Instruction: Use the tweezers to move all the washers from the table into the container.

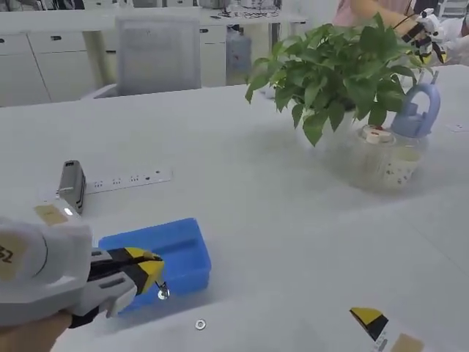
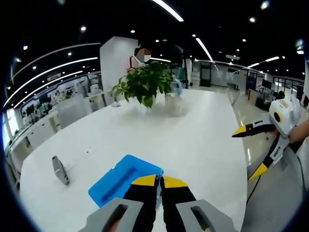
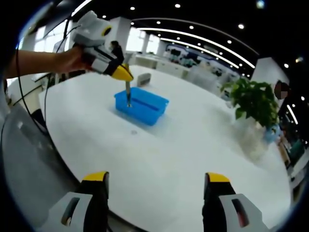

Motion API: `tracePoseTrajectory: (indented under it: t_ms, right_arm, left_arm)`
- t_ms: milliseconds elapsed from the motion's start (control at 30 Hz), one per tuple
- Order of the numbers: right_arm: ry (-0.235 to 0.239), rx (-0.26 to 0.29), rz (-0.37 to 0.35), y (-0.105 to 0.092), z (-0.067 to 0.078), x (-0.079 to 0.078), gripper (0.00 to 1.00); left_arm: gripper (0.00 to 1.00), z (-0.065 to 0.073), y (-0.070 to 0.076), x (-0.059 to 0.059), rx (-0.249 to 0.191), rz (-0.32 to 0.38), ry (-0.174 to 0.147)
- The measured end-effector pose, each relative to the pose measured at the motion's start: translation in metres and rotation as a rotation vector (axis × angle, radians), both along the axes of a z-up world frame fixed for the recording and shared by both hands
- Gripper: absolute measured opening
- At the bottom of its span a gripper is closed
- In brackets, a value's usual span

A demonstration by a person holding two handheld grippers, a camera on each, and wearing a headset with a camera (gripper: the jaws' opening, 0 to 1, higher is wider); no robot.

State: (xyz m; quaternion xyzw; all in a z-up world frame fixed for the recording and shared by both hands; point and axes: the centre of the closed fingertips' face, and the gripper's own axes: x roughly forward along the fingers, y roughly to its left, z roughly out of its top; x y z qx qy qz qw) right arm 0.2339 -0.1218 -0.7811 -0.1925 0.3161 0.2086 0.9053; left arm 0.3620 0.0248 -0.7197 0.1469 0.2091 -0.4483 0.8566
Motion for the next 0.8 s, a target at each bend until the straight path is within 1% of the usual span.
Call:
tracePoseTrajectory:
  t_ms: [133, 233, 400, 500, 600, 733, 800]
  right_arm:
    - [-0.002, -0.006, -0.004, -0.001, 0.000, 0.000, 0.79]
    - [-0.007, -0.006, -0.007, -0.001, 0.001, 0.000, 0.79]
    - [-0.007, -0.007, -0.010, -0.002, 0.001, 0.001, 0.78]
    - [-0.005, -0.012, -0.008, -0.002, 0.000, 0.001, 0.78]
    - [-0.002, -0.013, -0.009, -0.003, -0.001, 0.001, 0.78]
    - [0.000, -0.013, -0.009, -0.003, -0.001, 0.000, 0.78]
    - [0.002, -0.014, -0.009, -0.003, -0.002, 0.000, 0.78]
  left_arm:
    - [0.00, 0.010, 0.002, 0.007, -0.007, 0.003, -0.017]
    - [0.00, 0.014, 0.004, 0.012, -0.014, 0.007, -0.022]
    - [0.00, 0.014, 0.007, 0.021, -0.011, 0.018, -0.028]
    - [0.00, 0.010, 0.006, 0.028, -0.011, 0.024, -0.022]
    - [0.00, 0.005, 0.006, 0.034, -0.002, 0.031, -0.024]
    - [0.00, -0.005, 0.002, 0.043, 0.008, 0.034, -0.011]
    - [0.00, -0.010, 0.000, 0.045, 0.016, 0.032, -0.003]
